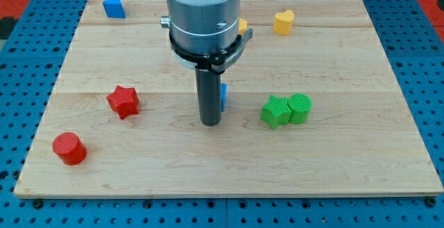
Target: Push the blue cube to the left side of the yellow hexagon
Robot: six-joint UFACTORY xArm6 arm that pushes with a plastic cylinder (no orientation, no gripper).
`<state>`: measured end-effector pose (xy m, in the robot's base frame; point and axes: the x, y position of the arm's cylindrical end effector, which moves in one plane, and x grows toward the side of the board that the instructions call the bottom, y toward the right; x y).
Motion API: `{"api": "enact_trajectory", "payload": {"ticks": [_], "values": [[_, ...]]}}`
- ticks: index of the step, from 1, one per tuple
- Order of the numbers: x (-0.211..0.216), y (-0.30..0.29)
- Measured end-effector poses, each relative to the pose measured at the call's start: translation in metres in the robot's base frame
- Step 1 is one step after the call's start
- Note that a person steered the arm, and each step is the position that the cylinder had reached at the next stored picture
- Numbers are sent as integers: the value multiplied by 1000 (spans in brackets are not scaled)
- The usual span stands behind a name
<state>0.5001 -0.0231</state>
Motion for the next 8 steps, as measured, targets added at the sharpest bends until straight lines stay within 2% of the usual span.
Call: {"api": "enact_trajectory", "payload": {"ticks": [1,3,4,7,8], "values": [[-12,-4],[-9,4],[-30,1],[-160,5],[-170,2]]}}
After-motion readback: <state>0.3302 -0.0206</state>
